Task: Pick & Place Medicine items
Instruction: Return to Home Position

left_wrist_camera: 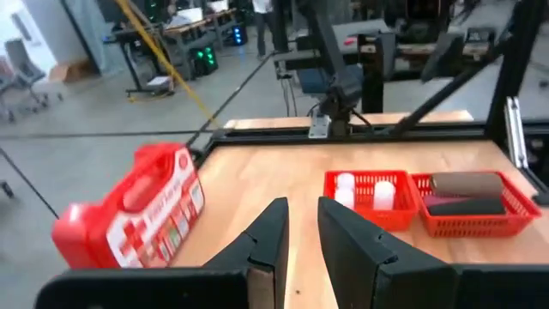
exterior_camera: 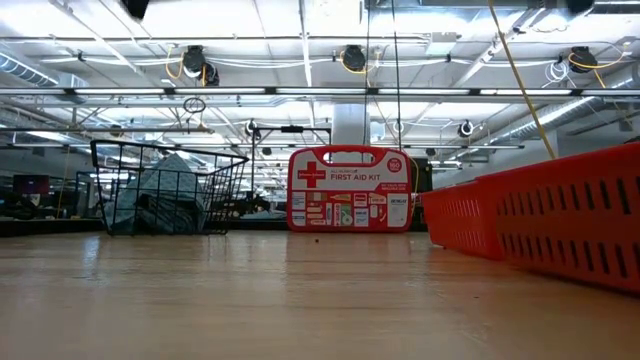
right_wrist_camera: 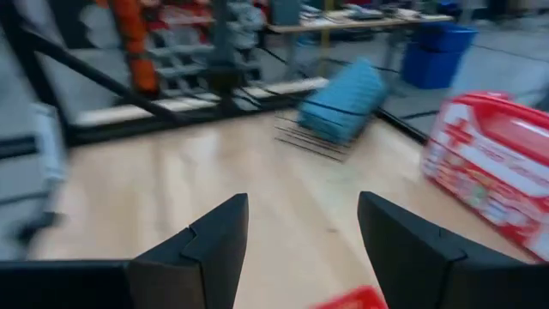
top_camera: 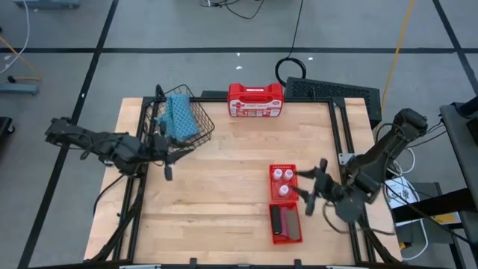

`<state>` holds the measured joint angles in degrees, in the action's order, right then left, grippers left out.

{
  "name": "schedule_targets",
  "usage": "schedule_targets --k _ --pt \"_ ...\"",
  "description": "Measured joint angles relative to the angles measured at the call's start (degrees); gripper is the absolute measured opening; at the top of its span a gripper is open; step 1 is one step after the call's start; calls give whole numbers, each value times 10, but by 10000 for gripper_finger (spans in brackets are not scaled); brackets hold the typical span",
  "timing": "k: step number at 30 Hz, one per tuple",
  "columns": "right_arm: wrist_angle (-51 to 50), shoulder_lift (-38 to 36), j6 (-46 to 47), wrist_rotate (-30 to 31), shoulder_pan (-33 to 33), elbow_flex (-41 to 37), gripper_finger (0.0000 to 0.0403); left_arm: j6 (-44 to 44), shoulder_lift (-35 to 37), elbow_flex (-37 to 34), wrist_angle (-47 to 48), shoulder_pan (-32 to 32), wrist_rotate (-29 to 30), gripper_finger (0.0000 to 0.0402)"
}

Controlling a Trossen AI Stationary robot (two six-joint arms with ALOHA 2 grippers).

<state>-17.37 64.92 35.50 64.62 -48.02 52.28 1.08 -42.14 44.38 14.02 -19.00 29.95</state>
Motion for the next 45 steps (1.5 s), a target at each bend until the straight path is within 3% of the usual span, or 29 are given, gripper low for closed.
schedule_targets --k 3,5,11,15,30,39,45 --pt "35 -35 -18 -11 52 -59 211 -29 48 -78 -43 2 -8 74" --pt "105 -66 -47 -64 97 -106 209 -43 85 -133 -89 1 -17 74" --pt "436 -151 -247 -380 235 -245 209 -48 201 -253 -191 0 -9 74" --pt "496 -215 -272 -477 300 -293 208 -49 267 -281 -190 0 -10 74" --pt "433 -477 -274 -498 415 -431 212 -68 417 -287 -17 1 2 74" --pt "422 -589 -294 -477 439 -492 212 -72 418 -288 21 1 6 74" --pt "353 -602 -314 -467 440 -497 209 -71 418 -312 18 1 1 74"
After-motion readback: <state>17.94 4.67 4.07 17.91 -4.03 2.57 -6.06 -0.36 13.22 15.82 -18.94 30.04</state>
